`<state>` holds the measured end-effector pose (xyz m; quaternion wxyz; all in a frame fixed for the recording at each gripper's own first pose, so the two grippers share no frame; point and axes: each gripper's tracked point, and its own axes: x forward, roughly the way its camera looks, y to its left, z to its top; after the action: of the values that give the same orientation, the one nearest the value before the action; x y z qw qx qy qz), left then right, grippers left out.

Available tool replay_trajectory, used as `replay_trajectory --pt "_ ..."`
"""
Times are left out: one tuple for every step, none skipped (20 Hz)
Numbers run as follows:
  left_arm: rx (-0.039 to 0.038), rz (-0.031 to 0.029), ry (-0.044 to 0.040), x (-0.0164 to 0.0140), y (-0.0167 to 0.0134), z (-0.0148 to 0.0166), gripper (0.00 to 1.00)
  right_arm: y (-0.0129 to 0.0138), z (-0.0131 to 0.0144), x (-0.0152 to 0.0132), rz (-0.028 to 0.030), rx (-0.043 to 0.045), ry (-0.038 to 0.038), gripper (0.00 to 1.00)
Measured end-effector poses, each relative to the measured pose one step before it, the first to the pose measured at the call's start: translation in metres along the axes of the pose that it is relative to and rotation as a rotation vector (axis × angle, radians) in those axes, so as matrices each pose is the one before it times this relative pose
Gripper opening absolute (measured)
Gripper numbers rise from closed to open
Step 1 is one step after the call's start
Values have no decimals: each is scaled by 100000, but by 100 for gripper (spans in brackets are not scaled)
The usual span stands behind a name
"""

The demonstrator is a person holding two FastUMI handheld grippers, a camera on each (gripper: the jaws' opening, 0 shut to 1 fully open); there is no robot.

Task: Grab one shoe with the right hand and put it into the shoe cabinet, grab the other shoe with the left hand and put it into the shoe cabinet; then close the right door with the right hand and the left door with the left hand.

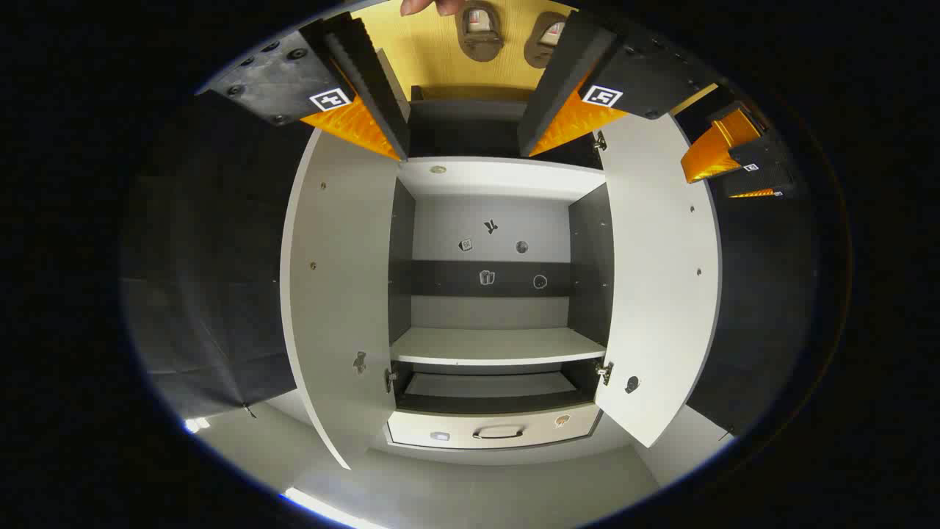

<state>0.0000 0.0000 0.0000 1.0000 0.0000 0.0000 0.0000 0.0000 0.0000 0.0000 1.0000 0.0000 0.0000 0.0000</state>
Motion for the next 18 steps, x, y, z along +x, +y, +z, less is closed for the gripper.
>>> replay_trajectory --pt "232 -83 -21 -72 20 -88 98 -1 70 -66 -258 158 -244 98" --pt "296 191 115 -33 105 38 98 -102 18 -145 -108 246 -296 98" --pt "199 -5 204 -56 63 -101 98 70 34 -94 116 235 -386 98" --pt "56 -56 63 -80 52 69 98 120 -84 8 72 -78 -100 98" --pt "170 -170 -8 -96 45 -81 98 11 -117 -70 -133 -204 -38 98" --pt "255 103 -101 -91 89 17 98 6 -46 -88 6 -116 152 98" --pt "285 -149 -64 -70 70 -44 98 112 -23 -92 44 207 65 98" --pt "164 -61 -14 -88 7 6 98 71 -17 -175 161 403 -10 98" --pt "-111 -135 182 -7 28 -125 98 51 28 -103 150 439 53 98" --pt "-453 -147 58 -40 13 -12 98 122 63 -60 97 225 -97 98" --pt "-542 69 -92 -78 69 38 98 67 67 23 120 63 -122 98" --pt "-566 104 -470 -45 81 195 98 55 -49 -27 72 -133 -9 98" --pt "-273 -182 -441 -18 -12 85 98 45 14 -1 110 -183 62 98" --pt "164 96 -116 18 51 56 98 -46 -48 76 -51 65 149 98" --pt "381 256 130 104 93 -93 98 37 9 14 123 227 129 98" --pt "327 157 96 30 31 31 98 -3 -102 124 44 216 321 98" --pt "210 16 17 25 24 -98 98 34 -132 36 233 342 517 98" --pt "105 -7 -83 75 -18 23 98 -44 -138 133 49 414 214 98"
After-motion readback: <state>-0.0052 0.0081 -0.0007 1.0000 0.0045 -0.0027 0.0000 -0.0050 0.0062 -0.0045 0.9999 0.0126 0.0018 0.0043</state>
